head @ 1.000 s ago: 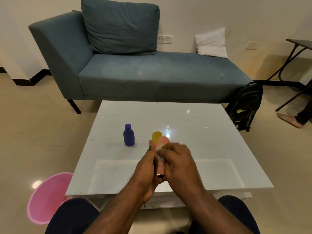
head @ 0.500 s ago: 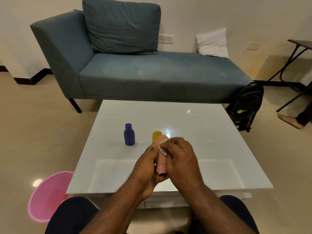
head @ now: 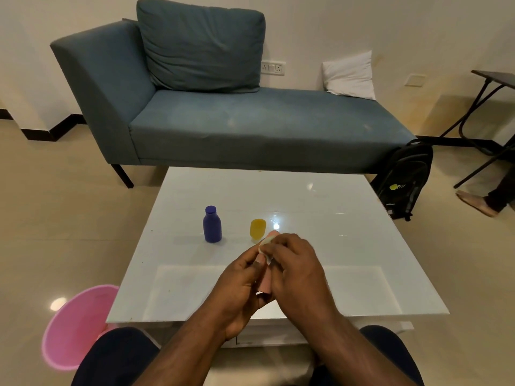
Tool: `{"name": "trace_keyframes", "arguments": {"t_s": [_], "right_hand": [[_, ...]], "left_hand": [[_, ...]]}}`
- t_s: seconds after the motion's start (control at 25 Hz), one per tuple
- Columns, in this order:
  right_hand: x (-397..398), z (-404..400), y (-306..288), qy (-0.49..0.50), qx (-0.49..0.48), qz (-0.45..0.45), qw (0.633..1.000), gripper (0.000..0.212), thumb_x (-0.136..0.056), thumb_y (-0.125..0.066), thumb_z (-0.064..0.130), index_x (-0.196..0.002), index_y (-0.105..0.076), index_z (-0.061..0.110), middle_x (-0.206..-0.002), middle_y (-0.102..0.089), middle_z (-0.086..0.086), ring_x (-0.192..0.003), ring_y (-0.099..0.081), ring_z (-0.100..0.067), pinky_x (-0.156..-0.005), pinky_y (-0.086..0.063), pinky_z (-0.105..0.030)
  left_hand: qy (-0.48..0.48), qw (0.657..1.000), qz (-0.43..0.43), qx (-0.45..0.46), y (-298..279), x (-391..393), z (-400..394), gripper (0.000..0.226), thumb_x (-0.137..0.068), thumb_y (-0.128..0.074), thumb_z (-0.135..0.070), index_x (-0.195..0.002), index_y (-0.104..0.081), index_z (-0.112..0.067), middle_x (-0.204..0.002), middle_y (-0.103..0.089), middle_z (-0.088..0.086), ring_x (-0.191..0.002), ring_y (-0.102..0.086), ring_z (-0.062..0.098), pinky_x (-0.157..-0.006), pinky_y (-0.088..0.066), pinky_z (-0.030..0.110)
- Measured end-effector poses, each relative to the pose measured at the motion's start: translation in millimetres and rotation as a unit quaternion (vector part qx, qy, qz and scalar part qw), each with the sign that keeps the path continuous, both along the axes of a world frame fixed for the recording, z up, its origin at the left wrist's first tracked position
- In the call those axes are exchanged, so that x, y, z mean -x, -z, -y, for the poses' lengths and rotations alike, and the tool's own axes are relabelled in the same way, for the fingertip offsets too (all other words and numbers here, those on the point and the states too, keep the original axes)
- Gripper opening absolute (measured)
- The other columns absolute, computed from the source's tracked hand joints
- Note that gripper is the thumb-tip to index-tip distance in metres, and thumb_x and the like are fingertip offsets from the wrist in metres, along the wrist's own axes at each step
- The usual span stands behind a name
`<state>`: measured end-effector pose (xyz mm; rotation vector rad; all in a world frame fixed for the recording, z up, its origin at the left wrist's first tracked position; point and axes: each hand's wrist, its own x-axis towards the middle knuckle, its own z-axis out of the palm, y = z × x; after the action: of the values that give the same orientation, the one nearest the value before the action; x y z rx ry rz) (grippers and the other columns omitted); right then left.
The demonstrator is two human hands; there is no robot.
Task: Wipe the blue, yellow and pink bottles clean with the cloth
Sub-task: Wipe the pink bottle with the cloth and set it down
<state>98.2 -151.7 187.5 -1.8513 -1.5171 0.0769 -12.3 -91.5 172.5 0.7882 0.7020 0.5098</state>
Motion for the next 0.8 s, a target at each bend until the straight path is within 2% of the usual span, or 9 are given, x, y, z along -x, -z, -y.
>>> {"name": "trace_keyframes", "arguments": {"t_s": [0.08, 0.2, 0.32, 0.4, 0.52, 0.6, 0.72, 0.8], "right_hand": [[-9.1, -4.4, -0.8, -0.003, -0.006, -0.001, 1.000, 0.023, -0.086, -0.059, 0.018, -0.107, -0.068, 0.015, -0.108, -0.060, 0.001, -0.098, -0.054, -0.013, -0.086, -0.050, -0.027], [-20.4, -14.7, -5.6, 0.052, -0.009, -0.017, 0.998, 0.021, -0.087, -0.063, 0.016, -0.107, -0.068, 0.012, -0.108, -0.062, -0.005, -0.097, -0.058, -0.018, -0.085, -0.053, -0.037], [-6.2, -8.0, -7.3, 0.017, -0.002, 0.025, 1.000, 0.022, -0.086, -0.065, 0.013, -0.107, -0.068, 0.015, -0.109, -0.061, -0.001, -0.098, -0.055, -0.016, -0.084, -0.052, -0.029], [-9.7, -5.5, -6.9, -0.006, -0.006, 0.026, 1.000, 0.022, -0.084, -0.063, 0.010, -0.105, -0.068, 0.014, -0.105, -0.062, -0.002, -0.096, -0.056, -0.016, -0.082, -0.051, -0.028], [-24.7, -13.1, -5.6, 0.050, -0.025, -0.015, 0.998, 0.019, -0.087, -0.063, 0.010, -0.104, -0.069, 0.014, -0.102, -0.062, -0.001, -0.092, -0.058, -0.014, -0.080, -0.055, -0.033], [-15.8, -10.8, -2.5, 0.044, -0.020, -0.033, 0.998, 0.020, -0.088, -0.062, 0.015, -0.107, -0.068, 0.015, -0.105, -0.060, 0.001, -0.094, -0.058, -0.012, -0.082, -0.054, -0.030], [3.7, 0.0, 1.2, -0.006, -0.015, -0.039, 0.999, 0.025, -0.086, -0.054, 0.019, -0.107, -0.067, 0.019, -0.105, -0.058, 0.009, -0.094, -0.055, -0.006, -0.081, -0.050, -0.020], [-2.2, -2.5, 0.2, -0.001, -0.024, -0.056, 0.998, 0.026, -0.083, -0.051, 0.020, -0.102, -0.069, 0.019, -0.102, -0.059, 0.009, -0.091, -0.057, -0.006, -0.078, -0.051, -0.019]], "left_hand": [[0.000, 1.000, -0.017, -0.022, 2.1, 1.0, -1.6, 0.032, -0.101, -0.048, -0.024, -0.130, -0.063, -0.027, -0.124, -0.071, 0.005, -0.112, -0.069, 0.028, -0.086, -0.059, 0.040], [-0.008, 0.999, -0.028, -0.037, 2.3, 0.5, -1.7, 0.036, -0.094, -0.058, -0.026, -0.130, -0.063, -0.027, -0.127, -0.067, 0.009, -0.110, -0.066, 0.036, -0.076, -0.056, 0.035], [-0.022, 0.999, -0.017, -0.045, -1.5, 0.3, -1.8, 0.038, -0.080, -0.064, -0.032, -0.118, -0.069, -0.029, -0.115, -0.074, 0.006, -0.106, -0.065, 0.035, -0.083, -0.054, 0.042], [-0.027, 0.999, -0.024, -0.040, -0.2, 0.5, -2.5, 0.040, -0.081, -0.065, -0.032, -0.121, -0.068, -0.030, -0.121, -0.071, 0.007, -0.115, -0.062, 0.039, -0.081, -0.055, 0.041], [-0.021, 0.999, -0.034, -0.023, 4.6, -1.3, -2.3, 0.033, -0.096, -0.058, -0.021, -0.128, -0.064, -0.029, -0.133, -0.060, 0.011, -0.116, -0.060, 0.039, -0.073, -0.055, 0.034], [-0.017, 1.000, -0.015, -0.007, 3.8, -3.5, -2.8, 0.031, -0.101, -0.051, -0.021, -0.128, -0.065, -0.029, -0.132, -0.063, 0.009, -0.117, -0.062, 0.036, -0.080, -0.056, 0.039], [-0.027, 0.998, 0.036, 0.031, 0.5, -4.0, -5.1, 0.038, -0.107, -0.035, -0.024, -0.130, -0.065, -0.027, -0.130, -0.068, 0.000, -0.121, -0.063, 0.025, -0.099, -0.049, 0.046], [-0.030, 0.997, 0.044, 0.056, 2.3, -3.5, -7.0, 0.041, -0.108, -0.032, -0.021, -0.128, -0.067, -0.029, -0.131, -0.068, 0.001, -0.116, -0.064, 0.023, -0.097, -0.047, 0.043]]}}
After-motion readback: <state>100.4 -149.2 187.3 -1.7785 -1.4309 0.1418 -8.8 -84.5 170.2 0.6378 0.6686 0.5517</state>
